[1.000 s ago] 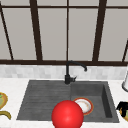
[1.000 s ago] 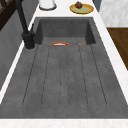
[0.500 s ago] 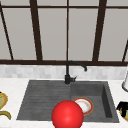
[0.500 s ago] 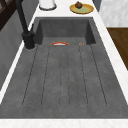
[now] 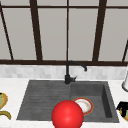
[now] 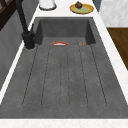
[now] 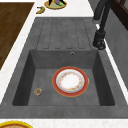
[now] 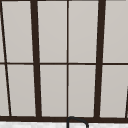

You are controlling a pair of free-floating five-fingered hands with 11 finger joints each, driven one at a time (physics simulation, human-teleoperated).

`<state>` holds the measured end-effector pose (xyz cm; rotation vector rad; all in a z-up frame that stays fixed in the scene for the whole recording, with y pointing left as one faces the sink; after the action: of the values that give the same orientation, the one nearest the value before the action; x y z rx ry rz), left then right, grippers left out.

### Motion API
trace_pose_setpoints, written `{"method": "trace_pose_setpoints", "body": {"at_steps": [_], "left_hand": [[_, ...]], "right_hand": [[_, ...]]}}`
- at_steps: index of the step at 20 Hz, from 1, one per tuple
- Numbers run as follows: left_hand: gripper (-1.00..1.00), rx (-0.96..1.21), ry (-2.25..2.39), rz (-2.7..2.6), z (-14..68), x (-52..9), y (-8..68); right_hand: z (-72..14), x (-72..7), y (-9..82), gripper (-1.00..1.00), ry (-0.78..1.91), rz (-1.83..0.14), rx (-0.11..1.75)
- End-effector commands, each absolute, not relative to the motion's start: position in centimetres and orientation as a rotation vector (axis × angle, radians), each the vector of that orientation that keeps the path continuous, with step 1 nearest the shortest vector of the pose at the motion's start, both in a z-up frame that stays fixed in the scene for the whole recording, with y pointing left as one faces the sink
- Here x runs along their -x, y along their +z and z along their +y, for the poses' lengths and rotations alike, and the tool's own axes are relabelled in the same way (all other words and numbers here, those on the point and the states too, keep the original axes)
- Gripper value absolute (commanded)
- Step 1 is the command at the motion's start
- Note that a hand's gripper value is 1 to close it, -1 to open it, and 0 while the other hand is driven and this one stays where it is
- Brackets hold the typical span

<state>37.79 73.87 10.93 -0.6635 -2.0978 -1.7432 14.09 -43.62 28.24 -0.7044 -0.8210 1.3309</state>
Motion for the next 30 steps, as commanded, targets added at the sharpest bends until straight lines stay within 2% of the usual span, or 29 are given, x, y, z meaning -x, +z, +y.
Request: {"method": "trace_pose_setpoints", "body": {"at_steps": [1,6,7,11,22,30], "left_hand": [[-1.00,0.596,-1.775,-2.021,74.4,-38.9,8.7],[-1.00,0.636,-1.742,-2.027,74.8,-38.5,8.7],[1.00,0.637,-1.736,-2.033,75.0,-38.3,8.6],[1.00,0.680,-1.714,-2.087,75.8,-37.4,9.8],[1.00,0.556,-1.756,-2.306,75.9,-36.6,10.7],[1.00,0.520,-1.787,-2.351,72.0,-34.5,15.1]], "right_hand": [[-43.6,-14.1,28.2,0.00,1.331,-0.821,0.704],[-43.6,-14.1,28.2,0.00,1.331,-0.821,0.704],[-43.6,-14.1,28.2,0.00,1.331,-0.821,0.704],[-43.6,-14.1,28.2,0.00,1.331,-0.821,0.704],[-43.6,-14.1,28.2,0.00,1.331,-0.821,0.704],[-43.6,-14.1,28.2,0.00,1.331,-0.821,0.704]]}}
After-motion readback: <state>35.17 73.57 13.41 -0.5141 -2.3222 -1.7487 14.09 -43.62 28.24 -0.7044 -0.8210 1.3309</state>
